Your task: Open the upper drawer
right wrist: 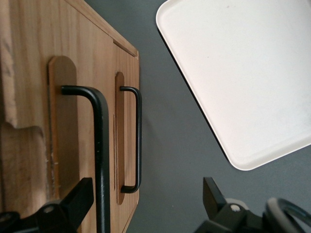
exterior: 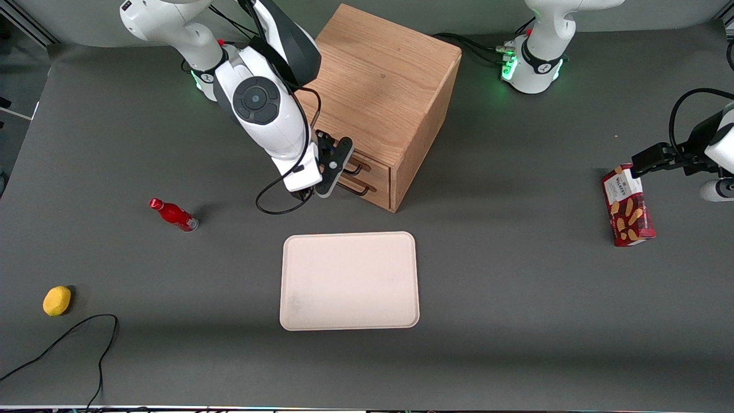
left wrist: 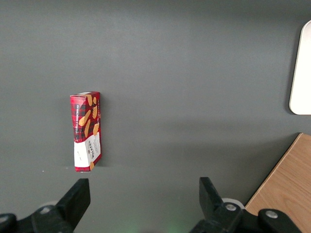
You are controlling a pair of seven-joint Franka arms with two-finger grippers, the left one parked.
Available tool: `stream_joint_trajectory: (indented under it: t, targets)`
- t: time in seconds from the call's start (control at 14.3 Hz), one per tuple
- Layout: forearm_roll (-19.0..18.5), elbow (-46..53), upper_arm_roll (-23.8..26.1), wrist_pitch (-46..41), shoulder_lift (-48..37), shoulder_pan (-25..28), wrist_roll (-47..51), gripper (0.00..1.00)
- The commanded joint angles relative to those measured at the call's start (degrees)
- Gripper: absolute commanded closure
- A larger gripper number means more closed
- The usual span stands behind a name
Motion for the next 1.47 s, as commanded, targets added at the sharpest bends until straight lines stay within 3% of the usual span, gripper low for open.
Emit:
stream_joint_trajectory:
  t: [0.0,1.4]
  targets:
    - [0.7,-2.9,-0.6,2.3,-1.6,0.7,-1.3,0.00]
    - [-1.5,-3.9,-0.7,6.2,-0.8,0.0,-2.1,0.00]
